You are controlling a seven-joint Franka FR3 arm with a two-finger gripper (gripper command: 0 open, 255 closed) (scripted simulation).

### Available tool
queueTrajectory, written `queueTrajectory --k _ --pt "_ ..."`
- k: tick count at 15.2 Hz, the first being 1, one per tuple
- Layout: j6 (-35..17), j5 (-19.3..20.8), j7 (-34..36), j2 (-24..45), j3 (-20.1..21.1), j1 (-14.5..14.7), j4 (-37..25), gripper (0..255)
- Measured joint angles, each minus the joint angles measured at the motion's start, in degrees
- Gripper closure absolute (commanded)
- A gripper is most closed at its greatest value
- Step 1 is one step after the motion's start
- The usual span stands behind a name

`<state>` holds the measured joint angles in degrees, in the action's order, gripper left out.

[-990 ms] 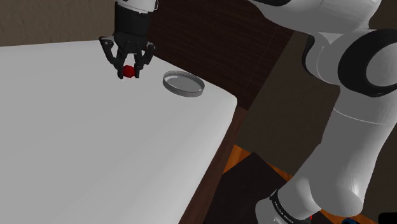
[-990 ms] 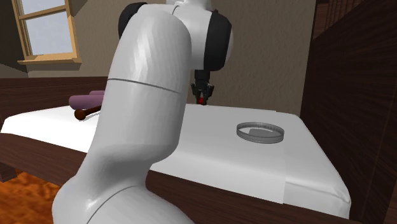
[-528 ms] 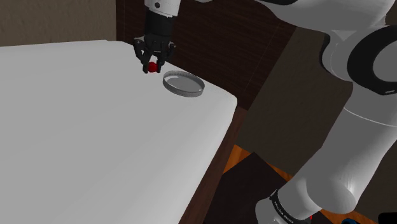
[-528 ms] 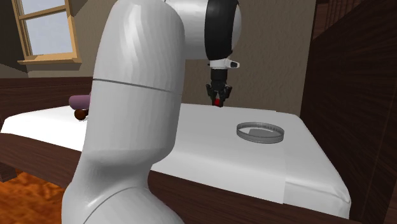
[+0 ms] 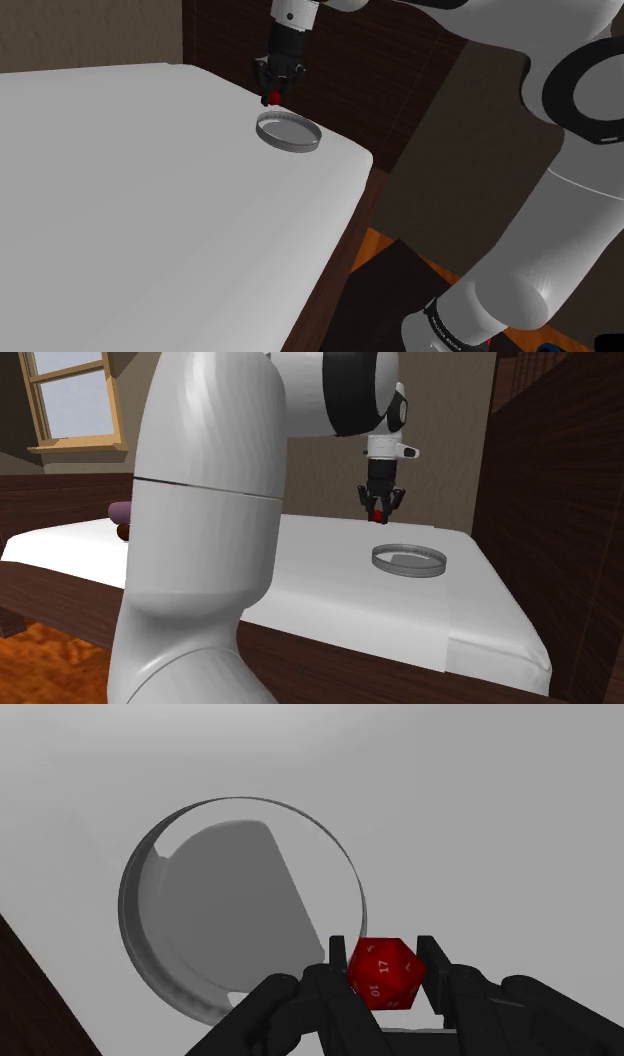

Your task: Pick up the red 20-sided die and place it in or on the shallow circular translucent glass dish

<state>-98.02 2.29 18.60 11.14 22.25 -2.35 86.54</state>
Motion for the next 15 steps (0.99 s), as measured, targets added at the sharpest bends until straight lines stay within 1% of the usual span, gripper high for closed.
queueTrajectory --k 1,2,6,7,11,15 --pt "-0.33 -0.26 -1.27 -0.35 -0.47 -0.82 0.69 255" --pt "0.18 -0.23 -2.36 -0.01 -0.9 -1.43 -0.13 255" --pt "-0.09 -0.66 -7.65 0.08 -2.95 -4.68 0.07 255" --pt "0.06 -0.69 -8.36 0.19 -3.24 -5.11 -0.17 255" --pt "-2.02 -0.73 -9.08 0.23 -3.5 -5.53 1.9 255" --pt "-5.15 -0.86 -9.27 -0.15 -3.58 -5.72 5.42 255"
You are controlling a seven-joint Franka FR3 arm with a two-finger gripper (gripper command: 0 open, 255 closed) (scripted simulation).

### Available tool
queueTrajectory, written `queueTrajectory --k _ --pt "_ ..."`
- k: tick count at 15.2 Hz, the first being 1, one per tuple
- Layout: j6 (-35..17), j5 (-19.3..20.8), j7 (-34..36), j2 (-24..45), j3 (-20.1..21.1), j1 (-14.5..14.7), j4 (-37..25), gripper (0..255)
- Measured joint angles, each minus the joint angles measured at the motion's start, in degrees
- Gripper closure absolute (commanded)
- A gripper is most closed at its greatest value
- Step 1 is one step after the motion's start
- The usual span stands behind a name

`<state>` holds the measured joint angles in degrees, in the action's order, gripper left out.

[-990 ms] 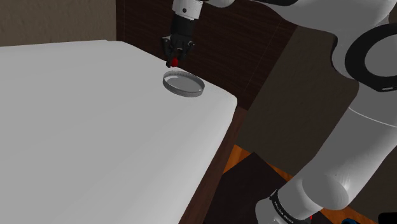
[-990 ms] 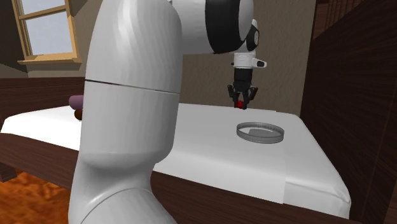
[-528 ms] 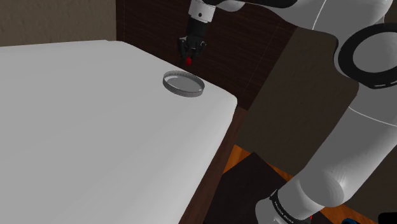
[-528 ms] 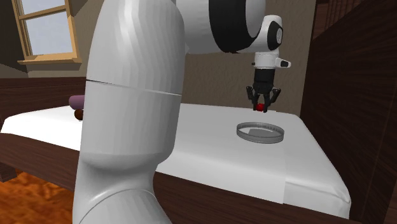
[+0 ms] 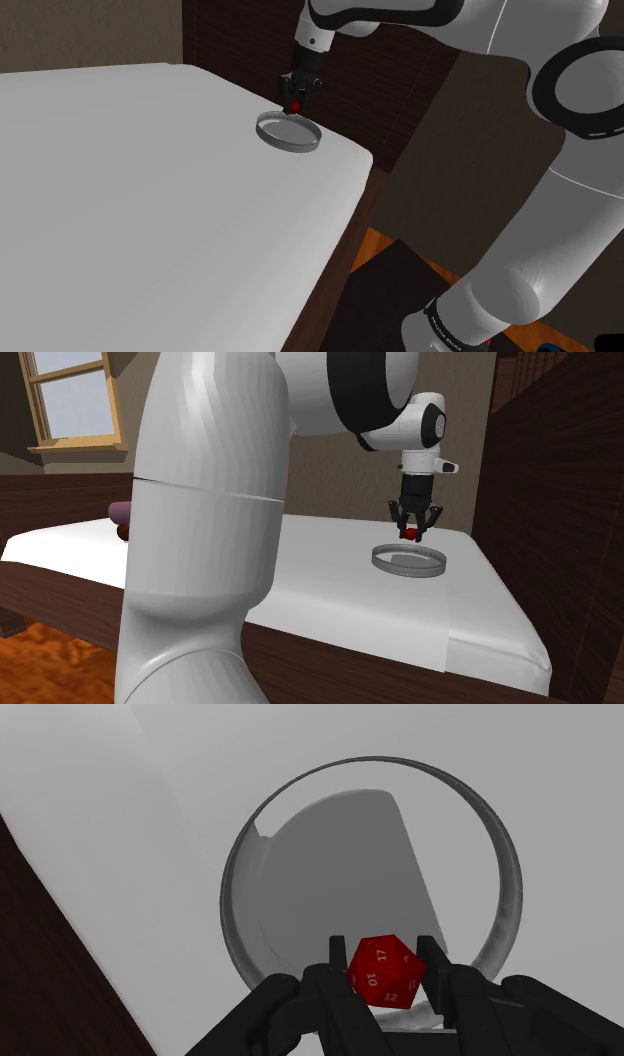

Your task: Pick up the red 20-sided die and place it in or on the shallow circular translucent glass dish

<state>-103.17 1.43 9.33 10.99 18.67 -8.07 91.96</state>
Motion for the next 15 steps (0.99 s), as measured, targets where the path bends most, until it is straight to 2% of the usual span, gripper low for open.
queueTrajectory --k 5,11,12,15 --pt "-3.97 0.08 -0.04 0.22 -0.07 -0.08 3.78 255" --pt "-4.43 0.13 0.01 0.36 -0.06 -0.04 4.07 255" --pt "-4.43 0.13 0.01 0.36 -0.06 -0.04 4.07 0" --pt "-4.43 0.13 0.01 0.36 -0.06 -0.04 4.07 0"
